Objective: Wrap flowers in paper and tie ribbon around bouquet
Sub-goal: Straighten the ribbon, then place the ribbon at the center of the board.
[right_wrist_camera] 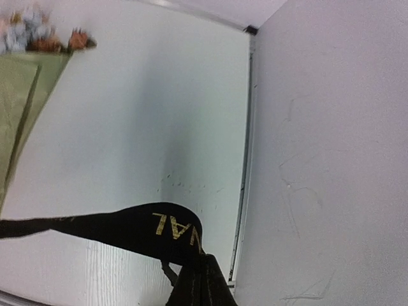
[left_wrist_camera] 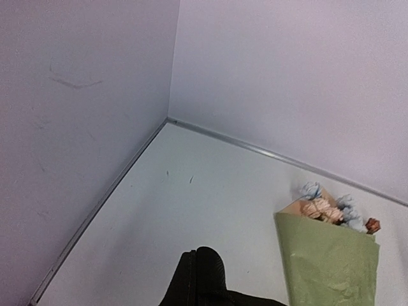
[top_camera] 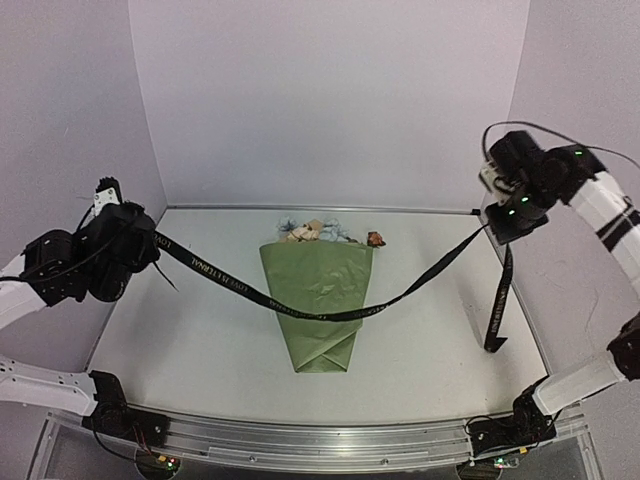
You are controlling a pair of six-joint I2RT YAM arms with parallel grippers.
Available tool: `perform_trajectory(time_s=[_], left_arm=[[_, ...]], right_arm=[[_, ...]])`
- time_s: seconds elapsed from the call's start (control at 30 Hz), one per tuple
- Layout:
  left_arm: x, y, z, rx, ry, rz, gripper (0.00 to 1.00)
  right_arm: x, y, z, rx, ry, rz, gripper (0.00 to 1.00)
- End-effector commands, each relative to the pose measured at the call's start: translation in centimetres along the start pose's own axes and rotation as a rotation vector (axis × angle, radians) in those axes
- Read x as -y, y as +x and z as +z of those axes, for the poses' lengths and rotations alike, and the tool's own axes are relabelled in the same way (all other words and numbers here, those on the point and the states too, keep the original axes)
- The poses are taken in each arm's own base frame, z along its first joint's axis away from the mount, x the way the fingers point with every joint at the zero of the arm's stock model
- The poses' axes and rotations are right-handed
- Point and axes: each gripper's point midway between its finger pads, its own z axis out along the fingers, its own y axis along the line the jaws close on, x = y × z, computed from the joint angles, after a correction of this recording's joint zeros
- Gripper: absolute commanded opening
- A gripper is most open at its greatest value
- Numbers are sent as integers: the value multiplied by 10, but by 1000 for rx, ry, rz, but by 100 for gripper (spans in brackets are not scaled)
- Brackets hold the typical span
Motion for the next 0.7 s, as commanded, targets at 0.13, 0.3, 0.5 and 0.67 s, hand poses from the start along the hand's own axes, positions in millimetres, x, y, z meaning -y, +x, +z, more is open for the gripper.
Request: perform_trajectory(time_s=[0.13,0.3,0.5,0.67], left_arm=[[-67,87,48,-222,-313,9,0],[-115,112,76,-332,-382,-146,0],[-157,121,89,-368,-479,-240,0],[-167,129,98,-382,-512,-304,0]], right_arm=[[-91,107,87,-459,-125,-193,0],[-102,140,100,-541,-116,-169,0],[-142,160,90,-535,-261,-198,0],[-182,165,89,-529,-355,-224,6]])
